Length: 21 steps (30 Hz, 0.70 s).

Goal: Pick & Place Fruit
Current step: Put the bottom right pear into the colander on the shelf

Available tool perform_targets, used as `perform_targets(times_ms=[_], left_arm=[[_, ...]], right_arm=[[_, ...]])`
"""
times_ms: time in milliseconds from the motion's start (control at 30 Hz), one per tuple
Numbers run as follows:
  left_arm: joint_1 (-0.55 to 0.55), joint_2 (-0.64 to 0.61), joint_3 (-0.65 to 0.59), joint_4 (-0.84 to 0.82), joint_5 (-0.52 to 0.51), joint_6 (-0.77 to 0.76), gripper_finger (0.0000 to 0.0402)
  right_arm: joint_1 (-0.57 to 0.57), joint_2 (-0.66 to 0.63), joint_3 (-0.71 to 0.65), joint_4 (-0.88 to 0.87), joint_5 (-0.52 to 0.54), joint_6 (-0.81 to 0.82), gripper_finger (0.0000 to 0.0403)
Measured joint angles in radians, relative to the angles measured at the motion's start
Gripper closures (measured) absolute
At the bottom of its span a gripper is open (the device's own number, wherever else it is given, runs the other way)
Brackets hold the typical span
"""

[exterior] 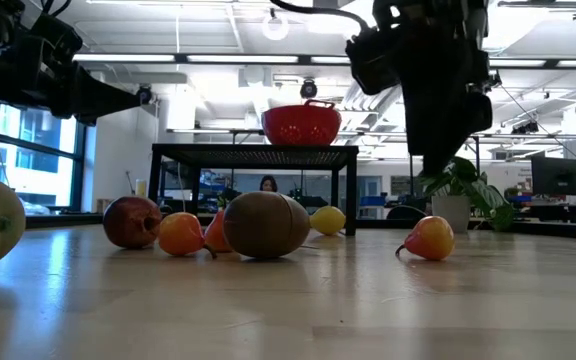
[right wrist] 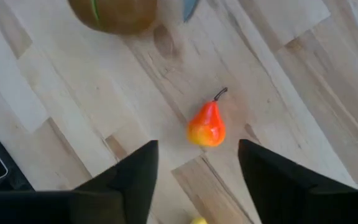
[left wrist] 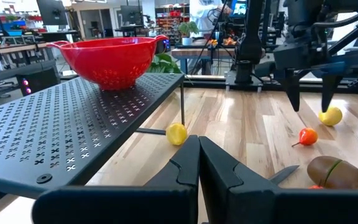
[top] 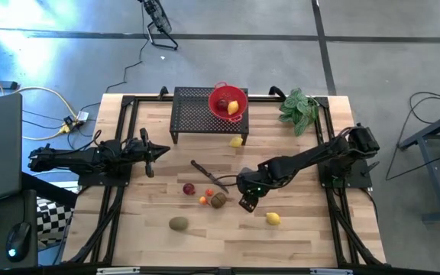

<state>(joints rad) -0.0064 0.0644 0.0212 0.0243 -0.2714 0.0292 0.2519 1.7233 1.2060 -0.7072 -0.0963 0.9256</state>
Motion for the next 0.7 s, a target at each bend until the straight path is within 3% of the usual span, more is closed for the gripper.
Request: perform_targets(times_ms=[267, 700], left_arm=[[0.000, 0.000, 0.000, 0.000, 0.000, 0.000, 0.0402], [0.000, 0.000, 0.000, 0.000, 0.000, -0.001, 0.0402]], right_arm=[[0.020, 0.000, 0.000, 0.000, 0.070, 0.017, 0.0163], [0.020, 0.003, -0.037, 0.010, 0.071, 0.035, 0.0163]])
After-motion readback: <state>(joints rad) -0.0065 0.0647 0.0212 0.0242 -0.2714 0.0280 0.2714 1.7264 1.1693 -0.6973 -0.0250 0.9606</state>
